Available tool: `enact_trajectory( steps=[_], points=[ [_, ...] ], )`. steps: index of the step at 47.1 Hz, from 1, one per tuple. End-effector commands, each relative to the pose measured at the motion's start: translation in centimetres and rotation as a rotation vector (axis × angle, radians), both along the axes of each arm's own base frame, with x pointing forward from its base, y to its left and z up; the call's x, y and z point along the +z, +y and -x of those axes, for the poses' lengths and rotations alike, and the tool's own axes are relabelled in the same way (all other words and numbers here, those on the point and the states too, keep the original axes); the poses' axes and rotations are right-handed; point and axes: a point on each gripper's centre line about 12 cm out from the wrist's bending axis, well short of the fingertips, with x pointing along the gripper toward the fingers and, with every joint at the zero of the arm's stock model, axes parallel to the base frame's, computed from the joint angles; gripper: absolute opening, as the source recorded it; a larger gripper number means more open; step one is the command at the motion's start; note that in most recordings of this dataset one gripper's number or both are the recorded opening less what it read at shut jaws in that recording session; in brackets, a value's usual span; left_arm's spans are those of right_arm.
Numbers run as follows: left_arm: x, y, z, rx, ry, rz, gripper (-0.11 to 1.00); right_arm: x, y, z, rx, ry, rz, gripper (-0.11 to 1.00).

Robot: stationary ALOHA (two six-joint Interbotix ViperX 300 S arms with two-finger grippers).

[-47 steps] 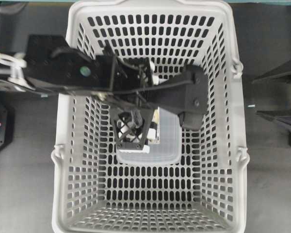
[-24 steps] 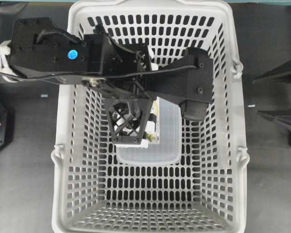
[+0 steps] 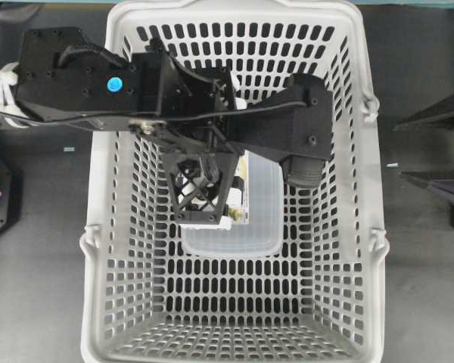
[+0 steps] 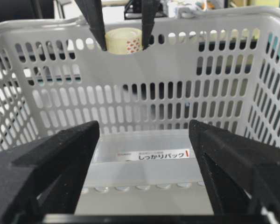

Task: Pick up the cellophane tape from the shopping basket with the left arm.

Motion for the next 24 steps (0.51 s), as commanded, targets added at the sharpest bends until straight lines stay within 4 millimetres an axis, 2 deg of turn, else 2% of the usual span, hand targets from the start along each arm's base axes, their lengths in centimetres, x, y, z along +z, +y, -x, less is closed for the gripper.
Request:
enact_trajectory(
  steps=[1,10,24],
  points=[
    [1.33,0.05,0.25,-0.001,-0.037,-0.002,0.50,0.88,-0.03,-0.20,-0.002,-0.028,-0.003,0.75],
    [1.27,0.11,0.20,-0.001,-0.037,-0.002,0.50,1.59,0.08,-0.03,0.004,-0.077,-0.002,0.75],
    [1.19,0.05,0.18,-0.004,-0.034,-0.003,0.50,1.48,0.25,0.07,0.013,-0.077,-0.003,0.75]
  ],
)
